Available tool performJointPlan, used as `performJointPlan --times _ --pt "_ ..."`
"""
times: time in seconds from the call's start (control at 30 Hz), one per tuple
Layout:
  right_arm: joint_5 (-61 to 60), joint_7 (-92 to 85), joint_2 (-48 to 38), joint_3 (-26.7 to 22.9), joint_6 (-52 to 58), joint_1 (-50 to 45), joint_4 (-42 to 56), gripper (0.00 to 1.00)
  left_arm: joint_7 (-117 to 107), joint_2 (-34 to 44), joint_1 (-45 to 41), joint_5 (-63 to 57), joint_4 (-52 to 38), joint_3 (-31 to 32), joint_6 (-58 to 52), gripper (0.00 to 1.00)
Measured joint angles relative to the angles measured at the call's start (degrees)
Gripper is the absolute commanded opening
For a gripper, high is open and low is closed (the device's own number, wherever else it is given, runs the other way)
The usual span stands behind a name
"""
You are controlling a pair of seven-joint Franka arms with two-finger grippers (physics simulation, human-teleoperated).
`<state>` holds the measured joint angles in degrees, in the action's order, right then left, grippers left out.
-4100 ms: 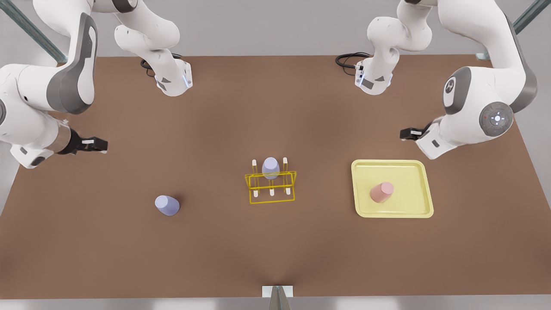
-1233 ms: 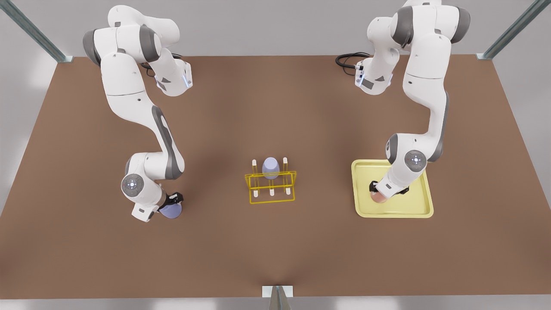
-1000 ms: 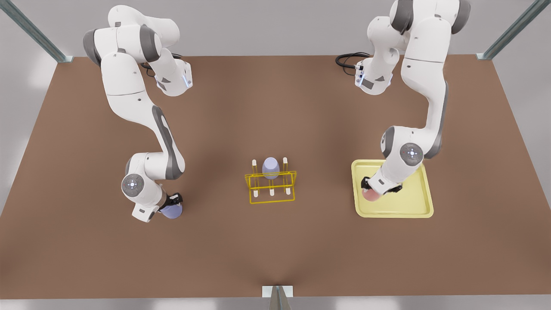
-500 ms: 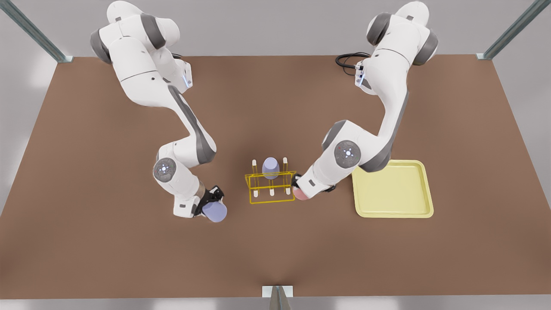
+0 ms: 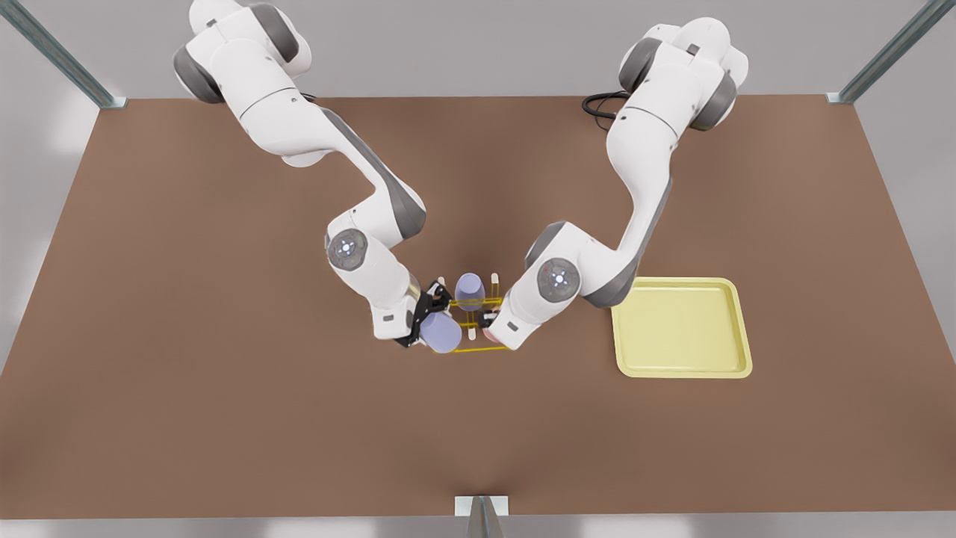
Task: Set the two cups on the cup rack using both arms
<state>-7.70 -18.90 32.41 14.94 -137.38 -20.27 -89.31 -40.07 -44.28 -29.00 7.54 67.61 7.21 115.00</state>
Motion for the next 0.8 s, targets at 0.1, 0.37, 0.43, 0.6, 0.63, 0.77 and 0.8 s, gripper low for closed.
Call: performJointPlan --times 0.1,0.37,0.43,0.6,0.63,0.77,0.8 --pt "0.0 -0.1 0.6 0.4 0.1 -0.4 -0.3 0.78 -2.1 -0.2 0.1 -0.1 0.0 0.0 0.5 1.0" --pt "0.4 -0.1 1.5 0.8 0.6 -0.7 -0.9 1.0 -5.9 -0.3 -0.8 0.8 2.0 0.0 1.1 1.0" --pt "0.4 -0.1 1.5 0.9 0.8 -0.5 -0.8 1.0 -6.2 -0.2 -0.8 1.5 2.1 -0.1 1.2 1.0" --pt "0.7 -0.1 1.0 0.8 2.2 0.0 0.3 1.0 -7.5 -0.1 -0.7 0.6 2.0 0.0 -0.8 1.0" --pt "0.8 -0.1 0.9 0.8 2.8 0.2 1.2 1.0 -8.1 -0.1 -0.8 -0.1 1.9 0.0 -1.6 1.0" --pt "0.9 0.0 0.9 0.7 5.6 0.9 4.6 1.0 -8.2 -0.1 -0.8 1.9 2.1 -0.1 -2.0 1.0" --pt "0.8 0.0 1.0 0.7 6.7 1.1 6.3 1.0 -8.0 -0.1 -0.9 2.5 2.1 -0.1 -1.9 1.0"
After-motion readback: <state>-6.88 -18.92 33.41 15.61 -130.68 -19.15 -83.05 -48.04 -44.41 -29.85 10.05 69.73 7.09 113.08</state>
